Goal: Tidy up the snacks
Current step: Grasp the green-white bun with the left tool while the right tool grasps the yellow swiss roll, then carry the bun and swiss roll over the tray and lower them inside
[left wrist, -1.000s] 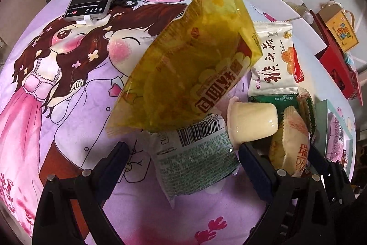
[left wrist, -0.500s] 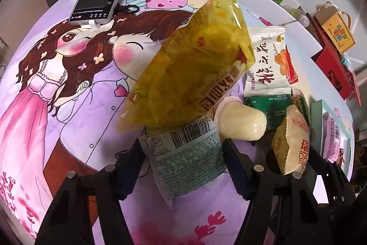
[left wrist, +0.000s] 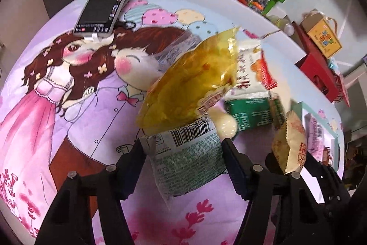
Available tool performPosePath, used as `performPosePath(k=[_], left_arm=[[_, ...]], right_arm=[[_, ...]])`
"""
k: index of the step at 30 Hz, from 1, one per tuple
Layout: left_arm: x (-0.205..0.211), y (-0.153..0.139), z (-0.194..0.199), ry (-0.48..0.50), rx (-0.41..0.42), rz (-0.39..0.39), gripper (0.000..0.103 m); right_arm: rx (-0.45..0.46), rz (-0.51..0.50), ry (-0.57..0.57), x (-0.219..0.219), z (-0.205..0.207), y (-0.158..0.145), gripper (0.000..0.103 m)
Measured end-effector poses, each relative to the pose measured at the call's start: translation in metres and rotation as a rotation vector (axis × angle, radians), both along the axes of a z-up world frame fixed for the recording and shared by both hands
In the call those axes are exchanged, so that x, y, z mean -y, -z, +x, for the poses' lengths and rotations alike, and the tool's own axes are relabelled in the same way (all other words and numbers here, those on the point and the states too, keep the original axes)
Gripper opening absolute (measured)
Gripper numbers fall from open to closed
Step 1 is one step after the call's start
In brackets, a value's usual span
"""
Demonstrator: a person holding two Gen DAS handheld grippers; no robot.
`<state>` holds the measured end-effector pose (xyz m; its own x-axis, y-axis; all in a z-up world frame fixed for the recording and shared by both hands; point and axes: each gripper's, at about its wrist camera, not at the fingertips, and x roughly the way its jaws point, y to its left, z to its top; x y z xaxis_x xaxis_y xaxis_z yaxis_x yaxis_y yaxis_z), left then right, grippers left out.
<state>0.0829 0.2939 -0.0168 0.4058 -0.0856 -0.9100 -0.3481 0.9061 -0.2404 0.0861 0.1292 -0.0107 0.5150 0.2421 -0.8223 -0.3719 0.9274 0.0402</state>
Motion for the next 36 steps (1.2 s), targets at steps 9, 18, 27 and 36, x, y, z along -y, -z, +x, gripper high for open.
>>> performPosePath(k=[9,18,27,36], left_arm=[[-0.001,-0.029,-0.019,0.0,0.062,0.023,0.068],[0.013,-0.039,-0.017,0.02,0.101,0.046,0.068],[0.038,-0.049,-0.012,0.084,0.122,0.084,0.068],[0.087,-0.06,-0.004,0.207,0.156,0.08,0.068]], right_arm=[[0.022,0.014,0.023,0.009,-0.015,-0.014,0.068],[0.032,0.03,0.062,0.027,-0.026,-0.024,0.068],[0.051,0.043,0.127,0.056,-0.036,-0.035,0.068],[0.035,0.045,0.302,0.113,-0.031,-0.037,0.068]])
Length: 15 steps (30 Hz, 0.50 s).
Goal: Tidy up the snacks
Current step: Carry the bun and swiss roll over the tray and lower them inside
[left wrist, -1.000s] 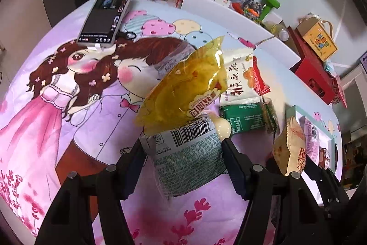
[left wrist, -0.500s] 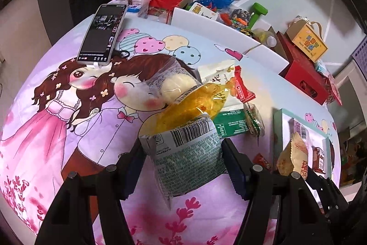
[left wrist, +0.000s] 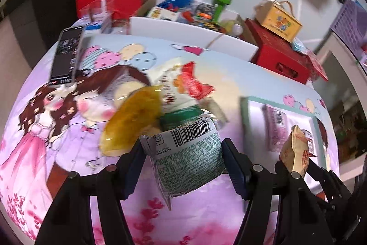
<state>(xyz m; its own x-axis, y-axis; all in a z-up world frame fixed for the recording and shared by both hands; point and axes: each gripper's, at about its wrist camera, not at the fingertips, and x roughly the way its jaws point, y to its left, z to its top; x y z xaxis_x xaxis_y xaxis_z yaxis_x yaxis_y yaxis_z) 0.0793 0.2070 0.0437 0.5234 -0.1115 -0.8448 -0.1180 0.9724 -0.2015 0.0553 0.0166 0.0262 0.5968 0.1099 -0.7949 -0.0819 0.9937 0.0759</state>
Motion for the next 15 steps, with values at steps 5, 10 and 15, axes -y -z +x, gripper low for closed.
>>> performPosePath(k=[5,10,15], left_arm=[[0.036,-0.002,0.004,0.1,0.01,-0.011,0.068],[0.082,0.0,0.005,0.227,0.006,-0.006,0.068],[0.122,0.007,0.003,0.326,-0.016,-0.002,0.068]], right_arm=[[-0.002,-0.034,0.117,0.039,0.003,-0.001,0.068],[-0.026,-0.034,0.228,0.075,0.002,0.001,0.068],[-0.055,-0.03,0.32,0.105,0.002,0.004,0.068]])
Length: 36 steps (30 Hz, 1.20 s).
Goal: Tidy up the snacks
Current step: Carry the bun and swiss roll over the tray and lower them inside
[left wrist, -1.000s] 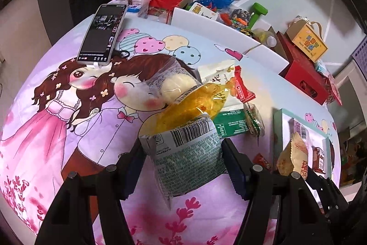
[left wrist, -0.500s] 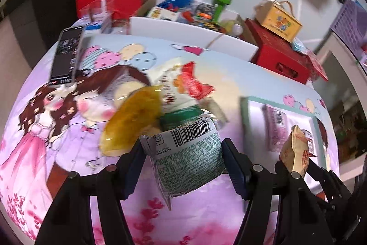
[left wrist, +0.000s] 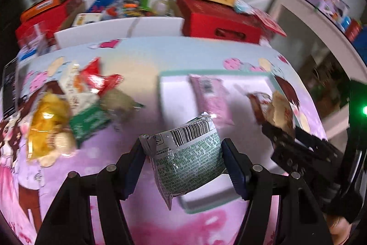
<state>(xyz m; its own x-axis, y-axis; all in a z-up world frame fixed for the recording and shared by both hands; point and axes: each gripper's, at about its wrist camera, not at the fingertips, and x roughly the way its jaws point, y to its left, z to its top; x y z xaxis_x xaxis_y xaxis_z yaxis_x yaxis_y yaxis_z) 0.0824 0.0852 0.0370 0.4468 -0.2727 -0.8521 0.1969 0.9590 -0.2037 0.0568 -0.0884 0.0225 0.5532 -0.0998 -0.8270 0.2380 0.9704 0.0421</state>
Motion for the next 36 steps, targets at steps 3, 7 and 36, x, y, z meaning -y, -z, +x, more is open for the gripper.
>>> performPosePath(k=[3,7,36], left_arm=[[0.018,0.007,0.0,0.039,-0.015,0.024,0.068],[0.037,0.019,-0.002,0.076,-0.04,0.047,0.068],[0.062,0.049,0.0,0.12,-0.099,0.122,0.069]], right_arm=[[-0.011,0.009,0.034,0.013,-0.002,0.001,0.068],[-0.028,0.011,0.061,0.021,-0.001,0.003,0.068],[-0.104,0.058,0.103,0.039,0.005,0.019,0.069]])
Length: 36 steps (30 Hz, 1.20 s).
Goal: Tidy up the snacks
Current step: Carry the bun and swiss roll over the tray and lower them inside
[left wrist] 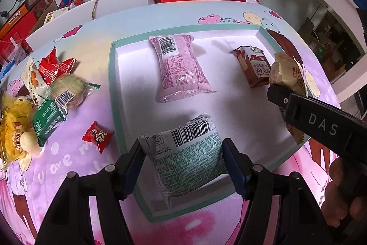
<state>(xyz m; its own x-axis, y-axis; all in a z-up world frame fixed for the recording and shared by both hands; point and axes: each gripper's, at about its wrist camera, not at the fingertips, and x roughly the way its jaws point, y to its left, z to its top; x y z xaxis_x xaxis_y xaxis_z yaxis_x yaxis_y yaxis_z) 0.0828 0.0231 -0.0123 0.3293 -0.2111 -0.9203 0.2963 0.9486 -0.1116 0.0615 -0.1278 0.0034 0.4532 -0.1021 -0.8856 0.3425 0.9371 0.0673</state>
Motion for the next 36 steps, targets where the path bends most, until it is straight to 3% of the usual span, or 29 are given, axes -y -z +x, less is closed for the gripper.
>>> performPosePath(k=[26,27,29,30,31,36], left_arm=[[-0.0025,-0.0036,-0.0008,-0.009,0.008,-0.001,0.07],[-0.0022,-0.0034,-0.0007,-0.006,0.008,0.0,0.07],[-0.0015,-0.0037,-0.0005,-0.004,0.02,0.004,0.081],[-0.0016,-0.0043,-0.0005,-0.006,0.031,0.006,0.09],[-0.0018,-0.0052,-0.0007,-0.006,0.042,0.01,0.093],[-0.0034,-0.0065,0.0006,-0.015,0.052,0.013,0.093]], right_arm=[[-0.004,-0.005,-0.007,-0.0028,0.0,0.0,0.069],[-0.005,-0.004,-0.009,-0.0029,0.0003,0.0003,0.069],[-0.006,-0.001,-0.011,-0.0028,0.0014,0.0012,0.071],[-0.005,0.0,-0.012,-0.0024,0.0018,0.0017,0.075],[-0.005,0.001,-0.014,-0.0024,0.0023,0.002,0.08],[0.012,-0.006,-0.023,-0.0036,0.0021,0.0003,0.081]])
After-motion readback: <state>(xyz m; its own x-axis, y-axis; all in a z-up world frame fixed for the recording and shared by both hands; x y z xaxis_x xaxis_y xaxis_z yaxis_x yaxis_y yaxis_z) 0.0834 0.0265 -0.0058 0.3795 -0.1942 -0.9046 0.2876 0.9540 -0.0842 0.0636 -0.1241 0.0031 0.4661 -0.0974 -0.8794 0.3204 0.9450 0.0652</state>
